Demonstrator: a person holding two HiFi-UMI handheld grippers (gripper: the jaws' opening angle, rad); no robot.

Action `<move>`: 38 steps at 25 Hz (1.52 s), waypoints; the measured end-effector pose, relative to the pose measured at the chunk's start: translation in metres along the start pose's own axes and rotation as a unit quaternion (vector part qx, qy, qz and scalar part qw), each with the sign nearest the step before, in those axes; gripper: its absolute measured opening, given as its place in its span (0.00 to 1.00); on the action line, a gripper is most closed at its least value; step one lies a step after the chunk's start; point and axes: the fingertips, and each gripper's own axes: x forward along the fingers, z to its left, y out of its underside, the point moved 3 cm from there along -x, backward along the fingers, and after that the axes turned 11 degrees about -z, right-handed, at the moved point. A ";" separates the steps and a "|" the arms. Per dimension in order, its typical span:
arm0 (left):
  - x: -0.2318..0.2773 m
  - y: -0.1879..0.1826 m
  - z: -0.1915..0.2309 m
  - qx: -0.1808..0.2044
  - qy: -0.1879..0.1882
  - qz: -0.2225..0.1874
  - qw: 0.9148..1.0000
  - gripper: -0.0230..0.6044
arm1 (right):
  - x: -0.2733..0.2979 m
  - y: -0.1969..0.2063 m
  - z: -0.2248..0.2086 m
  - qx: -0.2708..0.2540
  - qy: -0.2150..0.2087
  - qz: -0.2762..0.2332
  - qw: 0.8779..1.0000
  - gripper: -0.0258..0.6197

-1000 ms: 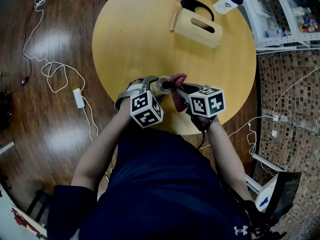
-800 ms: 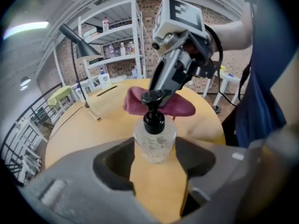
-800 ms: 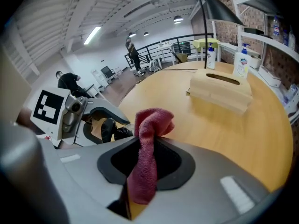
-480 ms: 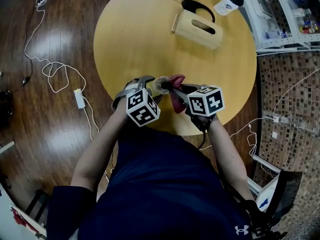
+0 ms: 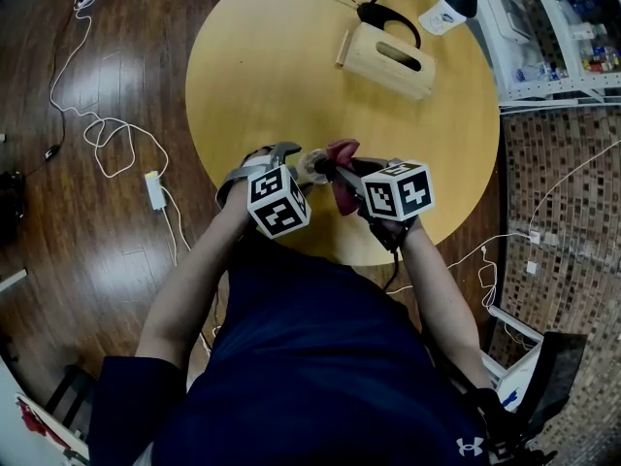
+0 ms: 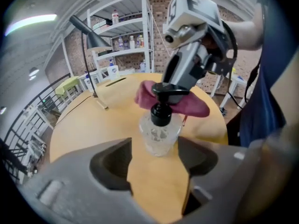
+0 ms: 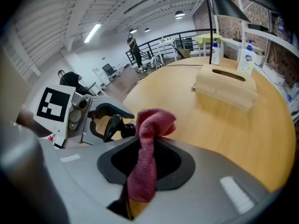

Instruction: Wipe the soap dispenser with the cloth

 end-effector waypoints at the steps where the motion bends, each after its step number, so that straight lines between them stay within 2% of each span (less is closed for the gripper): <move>1: -0.002 0.001 -0.001 -0.005 -0.005 -0.002 1.000 0.53 | -0.002 0.004 0.002 0.004 -0.001 0.001 1.000 0.18; 4: 0.001 0.000 -0.013 -0.001 -0.005 -0.014 1.000 0.46 | -0.005 0.008 0.002 0.010 -0.004 0.004 1.000 0.18; 8: 0.004 0.000 -0.016 0.012 -0.012 -0.014 1.000 0.42 | 0.000 -0.009 -0.010 0.008 0.014 -0.009 1.000 0.18; 11: 0.005 -0.001 -0.015 0.005 -0.004 -0.015 1.000 0.42 | 0.002 -0.014 -0.012 0.004 0.022 -0.015 1.000 0.18; 14: 0.005 0.001 -0.009 -0.024 -0.001 -0.013 1.000 0.49 | -0.002 -0.006 -0.005 0.016 0.011 -0.011 1.000 0.18; 16: 0.002 0.005 -0.007 -0.033 -0.006 -0.011 0.999 0.50 | -0.003 0.001 0.001 0.022 0.005 -0.004 1.000 0.18; 19: -0.006 0.007 -0.009 -0.027 -0.012 -0.014 0.999 0.48 | -0.007 0.009 0.005 0.021 0.000 0.005 1.000 0.18; 23: -0.004 -0.006 -0.020 -0.021 -0.001 -0.031 0.999 0.47 | -0.004 -0.007 -0.007 0.022 0.012 -0.008 1.000 0.18; 27: 0.002 -0.011 -0.019 -0.006 -0.003 -0.017 1.000 0.49 | 0.007 -0.012 -0.006 0.007 0.009 -0.004 1.000 0.18; 32: -0.006 -0.004 -0.007 -0.003 0.000 0.007 1.000 0.54 | -0.004 0.009 0.002 0.037 -0.010 -0.005 0.999 0.18; 33: -0.008 -0.003 -0.006 -0.004 -0.003 0.009 1.000 0.53 | -0.006 0.012 0.002 0.038 -0.011 -0.002 0.999 0.18; 36: -0.007 -0.003 -0.013 -0.007 -0.003 0.005 1.000 0.43 | -0.005 0.006 -0.002 0.033 -0.003 -0.004 0.999 0.18; 38: -0.002 -0.004 -0.017 -0.012 -0.009 0.001 1.000 0.45 | 0.002 -0.006 -0.005 0.030 0.006 -0.012 0.999 0.18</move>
